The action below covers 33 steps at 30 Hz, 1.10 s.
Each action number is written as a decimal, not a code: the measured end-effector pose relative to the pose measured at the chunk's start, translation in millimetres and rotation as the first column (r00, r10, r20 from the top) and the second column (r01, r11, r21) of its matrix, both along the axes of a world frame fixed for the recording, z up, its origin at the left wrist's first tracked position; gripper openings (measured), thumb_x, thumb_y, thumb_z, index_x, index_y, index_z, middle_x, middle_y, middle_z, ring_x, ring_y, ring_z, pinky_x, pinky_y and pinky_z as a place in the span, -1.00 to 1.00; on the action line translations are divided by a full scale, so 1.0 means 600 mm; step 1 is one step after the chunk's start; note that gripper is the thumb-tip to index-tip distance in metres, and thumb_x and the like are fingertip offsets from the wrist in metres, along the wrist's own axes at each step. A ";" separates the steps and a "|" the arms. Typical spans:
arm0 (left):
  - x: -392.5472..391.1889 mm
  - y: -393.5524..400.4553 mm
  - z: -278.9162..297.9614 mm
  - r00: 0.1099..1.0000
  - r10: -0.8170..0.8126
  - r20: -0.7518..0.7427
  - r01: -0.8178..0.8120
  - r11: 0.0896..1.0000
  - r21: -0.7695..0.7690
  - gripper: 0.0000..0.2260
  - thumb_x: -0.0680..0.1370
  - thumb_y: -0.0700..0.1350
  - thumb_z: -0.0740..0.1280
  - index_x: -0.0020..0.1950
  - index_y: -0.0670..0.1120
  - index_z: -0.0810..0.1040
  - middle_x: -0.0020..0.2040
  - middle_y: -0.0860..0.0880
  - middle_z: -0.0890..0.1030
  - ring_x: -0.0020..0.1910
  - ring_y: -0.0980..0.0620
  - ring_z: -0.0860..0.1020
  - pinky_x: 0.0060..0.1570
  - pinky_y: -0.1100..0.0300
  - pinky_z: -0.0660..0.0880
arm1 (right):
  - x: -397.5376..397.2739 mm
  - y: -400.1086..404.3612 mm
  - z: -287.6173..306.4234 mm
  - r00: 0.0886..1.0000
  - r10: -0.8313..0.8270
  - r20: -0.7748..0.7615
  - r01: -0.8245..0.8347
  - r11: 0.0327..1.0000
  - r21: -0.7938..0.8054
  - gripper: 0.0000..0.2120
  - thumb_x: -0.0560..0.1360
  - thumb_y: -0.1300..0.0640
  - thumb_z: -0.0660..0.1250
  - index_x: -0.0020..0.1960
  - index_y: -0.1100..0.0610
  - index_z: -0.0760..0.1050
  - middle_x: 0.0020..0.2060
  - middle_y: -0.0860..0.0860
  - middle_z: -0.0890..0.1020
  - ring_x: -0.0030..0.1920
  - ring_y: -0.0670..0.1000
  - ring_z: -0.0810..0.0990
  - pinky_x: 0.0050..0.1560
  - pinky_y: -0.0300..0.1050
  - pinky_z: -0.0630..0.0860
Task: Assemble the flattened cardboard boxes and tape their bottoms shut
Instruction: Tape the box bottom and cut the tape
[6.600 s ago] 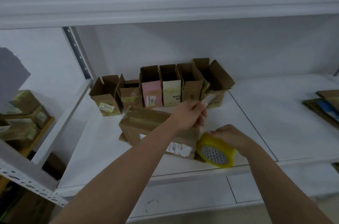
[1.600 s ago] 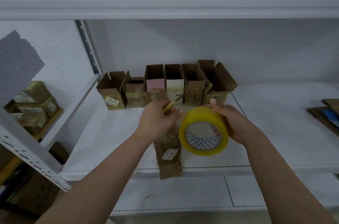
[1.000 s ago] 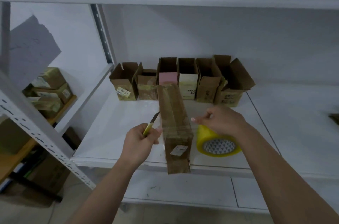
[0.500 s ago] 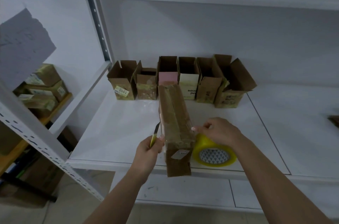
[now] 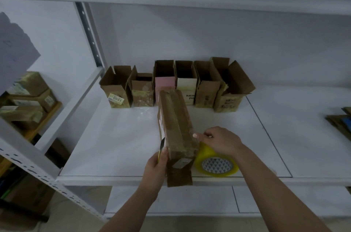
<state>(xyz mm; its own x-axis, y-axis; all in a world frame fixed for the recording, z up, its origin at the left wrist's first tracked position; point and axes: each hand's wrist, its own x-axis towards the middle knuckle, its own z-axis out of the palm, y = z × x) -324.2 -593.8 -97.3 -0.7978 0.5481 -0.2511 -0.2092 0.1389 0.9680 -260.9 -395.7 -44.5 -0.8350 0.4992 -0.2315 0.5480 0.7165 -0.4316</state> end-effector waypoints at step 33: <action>-0.082 0.059 0.128 0.792 -0.544 -0.276 0.495 0.838 -0.231 -0.62 0.65 0.14 0.07 -0.15 -0.11 0.43 -0.38 -0.04 0.45 -0.50 0.09 0.39 -0.43 0.29 0.40 | 0.046 0.027 0.012 0.988 0.121 -0.094 -0.147 0.915 -0.376 -0.78 0.49 -0.13 0.40 0.09 -0.09 0.64 0.11 -0.16 0.65 0.13 -0.12 0.60 0.24 -0.07 0.51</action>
